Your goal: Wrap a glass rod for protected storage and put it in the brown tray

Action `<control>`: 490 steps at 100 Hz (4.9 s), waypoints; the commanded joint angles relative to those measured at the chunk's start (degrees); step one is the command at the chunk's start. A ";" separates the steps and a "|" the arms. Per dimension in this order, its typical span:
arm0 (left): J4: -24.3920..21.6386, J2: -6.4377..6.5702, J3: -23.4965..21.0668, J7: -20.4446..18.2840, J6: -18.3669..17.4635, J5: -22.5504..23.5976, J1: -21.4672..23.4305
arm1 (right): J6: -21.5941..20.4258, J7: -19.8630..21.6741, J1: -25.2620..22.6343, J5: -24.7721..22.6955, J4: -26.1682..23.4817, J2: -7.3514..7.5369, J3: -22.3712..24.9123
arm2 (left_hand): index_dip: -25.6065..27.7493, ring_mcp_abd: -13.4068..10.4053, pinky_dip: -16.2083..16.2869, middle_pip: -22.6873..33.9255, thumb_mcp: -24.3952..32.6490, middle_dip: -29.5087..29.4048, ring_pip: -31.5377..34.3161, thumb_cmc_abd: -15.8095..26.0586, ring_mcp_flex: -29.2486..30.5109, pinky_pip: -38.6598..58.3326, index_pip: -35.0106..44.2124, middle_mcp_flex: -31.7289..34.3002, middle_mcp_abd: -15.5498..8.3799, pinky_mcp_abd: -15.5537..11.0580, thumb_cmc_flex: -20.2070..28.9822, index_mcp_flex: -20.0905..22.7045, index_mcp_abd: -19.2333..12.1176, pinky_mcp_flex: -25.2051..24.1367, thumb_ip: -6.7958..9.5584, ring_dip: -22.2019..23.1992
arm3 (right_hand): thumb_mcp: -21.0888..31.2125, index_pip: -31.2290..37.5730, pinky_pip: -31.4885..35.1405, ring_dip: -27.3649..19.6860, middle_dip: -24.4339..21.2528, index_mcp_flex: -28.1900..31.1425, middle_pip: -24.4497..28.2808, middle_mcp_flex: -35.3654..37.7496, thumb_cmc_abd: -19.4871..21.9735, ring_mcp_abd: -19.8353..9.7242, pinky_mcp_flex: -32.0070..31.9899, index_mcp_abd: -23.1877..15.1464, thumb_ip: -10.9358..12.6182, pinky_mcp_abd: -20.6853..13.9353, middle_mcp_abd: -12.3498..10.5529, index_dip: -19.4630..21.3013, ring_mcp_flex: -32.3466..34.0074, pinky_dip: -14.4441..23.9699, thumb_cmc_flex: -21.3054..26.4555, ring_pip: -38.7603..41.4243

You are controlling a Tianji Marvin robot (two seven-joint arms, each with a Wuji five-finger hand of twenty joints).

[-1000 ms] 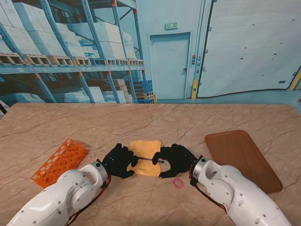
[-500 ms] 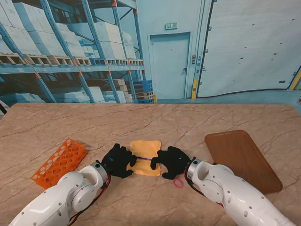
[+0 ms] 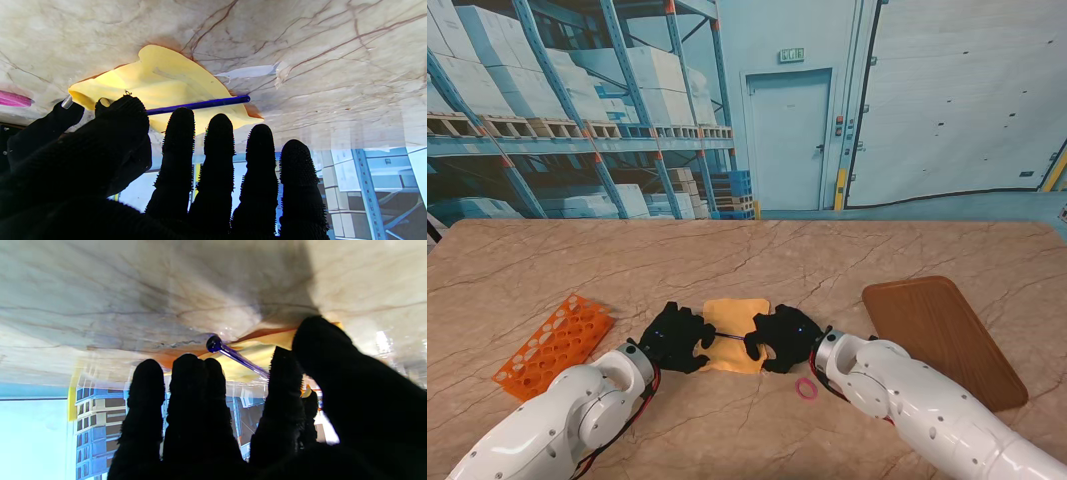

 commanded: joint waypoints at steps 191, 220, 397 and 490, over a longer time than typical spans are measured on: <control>4.09 -0.09 4.28 1.82 -2.06 0.91 -4.76 | 14.10 3.16 -1.63 12.73 -1.95 -4.75 4.60 | 1.16 0.68 -0.76 -4.21 -13.84 -1.21 -4.83 7.12 -5.01 -2.32 -9.82 -5.80 1.51 -0.12 -12.34 -3.75 4.49 -5.13 3.96 -0.82 | -3.58 2.78 -1.43 -6.59 -6.65 3.47 -2.43 -1.25 7.64 3.95 -4.60 1.21 -0.14 1.75 3.20 0.50 -2.66 -3.56 6.04 -2.04; 4.91 0.09 5.89 2.11 -1.85 1.83 -5.62 | 14.99 2.75 -1.97 13.05 -2.30 -4.94 5.20 | -0.73 -0.11 0.71 -0.63 2.78 -0.72 -1.97 -2.11 0.03 -0.08 -1.19 0.18 -0.79 -0.08 0.86 -0.60 0.13 -2.43 -1.49 -0.09 | -3.69 2.78 -1.15 -6.81 -6.87 3.42 -2.27 -1.32 7.72 4.10 -4.61 1.55 0.00 1.74 3.34 0.53 -2.73 -3.74 6.19 -1.85; 24.36 -5.54 26.44 11.84 12.29 -7.97 -23.49 | 23.24 1.14 1.82 13.71 3.09 -6.39 0.76 | -3.27 -1.41 -4.22 -6.51 4.33 -9.84 -3.14 6.43 -10.96 -1.52 -10.30 -17.72 0.49 -2.98 1.85 -14.03 3.25 -6.81 4.31 -3.25 | 1.86 -9.43 1.71 -7.93 -8.00 -16.07 0.00 -9.19 4.91 3.06 -5.43 16.92 6.43 0.79 5.05 6.08 -4.67 -6.91 -2.69 -2.16; 30.89 -10.26 28.16 14.97 15.31 -15.62 -27.06 | 22.98 -0.55 9.20 14.81 11.05 -8.54 -6.55 | -6.36 -1.14 -5.23 -9.58 0.69 -12.15 -4.58 10.99 -13.21 -4.07 -17.68 -21.57 1.71 -3.04 2.07 -17.78 5.04 -9.07 4.79 -3.50 | -12.02 -12.47 3.45 -7.09 -9.21 -21.07 0.17 -15.43 5.33 3.41 -6.49 22.40 8.09 1.19 7.82 5.27 -5.90 -7.46 -6.26 -2.63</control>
